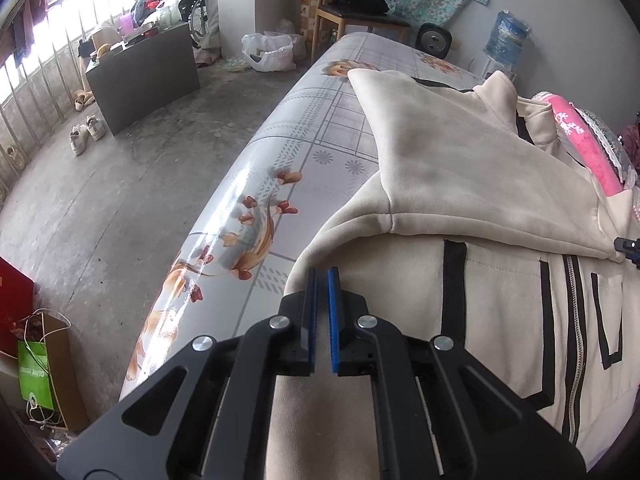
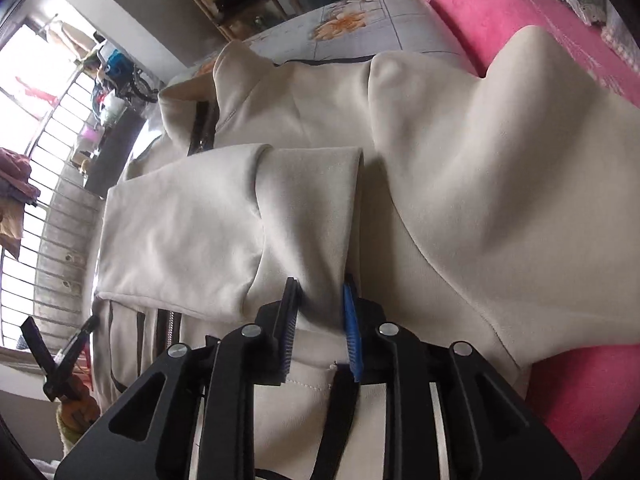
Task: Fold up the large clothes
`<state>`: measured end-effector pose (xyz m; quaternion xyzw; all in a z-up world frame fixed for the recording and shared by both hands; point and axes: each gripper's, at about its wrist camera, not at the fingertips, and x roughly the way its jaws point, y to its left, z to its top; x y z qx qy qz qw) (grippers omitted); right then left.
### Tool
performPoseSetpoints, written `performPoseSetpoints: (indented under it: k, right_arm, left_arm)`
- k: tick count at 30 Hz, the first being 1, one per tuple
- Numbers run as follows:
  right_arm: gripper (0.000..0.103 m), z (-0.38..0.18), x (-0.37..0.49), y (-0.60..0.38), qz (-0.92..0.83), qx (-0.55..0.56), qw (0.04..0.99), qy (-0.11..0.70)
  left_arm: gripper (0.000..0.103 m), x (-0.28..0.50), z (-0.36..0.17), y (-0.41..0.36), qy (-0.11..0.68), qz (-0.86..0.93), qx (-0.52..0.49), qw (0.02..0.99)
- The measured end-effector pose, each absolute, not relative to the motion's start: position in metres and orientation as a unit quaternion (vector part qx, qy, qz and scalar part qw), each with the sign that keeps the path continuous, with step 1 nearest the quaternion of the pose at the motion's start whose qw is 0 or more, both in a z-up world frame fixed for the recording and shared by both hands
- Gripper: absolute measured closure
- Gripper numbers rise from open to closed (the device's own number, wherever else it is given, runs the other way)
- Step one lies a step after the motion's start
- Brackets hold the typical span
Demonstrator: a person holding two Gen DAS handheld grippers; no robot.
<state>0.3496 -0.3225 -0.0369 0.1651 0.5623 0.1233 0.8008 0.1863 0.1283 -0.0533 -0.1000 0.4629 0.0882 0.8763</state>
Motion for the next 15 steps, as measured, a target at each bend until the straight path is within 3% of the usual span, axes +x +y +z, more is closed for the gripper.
performPoseSetpoints:
  k: [1,2,9,11,13,15]
  right_arm:
    - [0.061,-0.034,0.352,-0.324,0.125,0.174,0.803,0.556]
    - [0.060,-0.032,0.356,-0.327,0.126,0.183,0.803,0.553]
    - [0.061,-0.045,0.382,-0.317,0.100,0.178,0.801,0.563]
    - [0.066,-0.047,0.384,-0.310,0.091,0.154,0.810,0.559]
    - [0.086,-0.046,0.385,-0.307,0.086,0.145,0.813,0.557]
    - [0.090,-0.032,0.377,-0.303,0.090,0.141,0.829,0.534]
  left_arm:
    - [0.097,0.185,-0.052,0.129,0.464,0.086,-0.103,0.876]
    - [0.097,0.183,-0.051,0.130,0.464,0.081,-0.109,0.875]
    - [0.097,0.163,-0.012,0.142,0.445,0.008,-0.165,0.880]
    - [0.093,0.168,0.005,0.145,0.435,-0.003,-0.168,0.885]
    - [0.081,0.183,0.022,0.146,0.418,-0.015,-0.176,0.891]
    - [0.078,0.205,0.029,0.147,0.415,-0.027,-0.186,0.890]
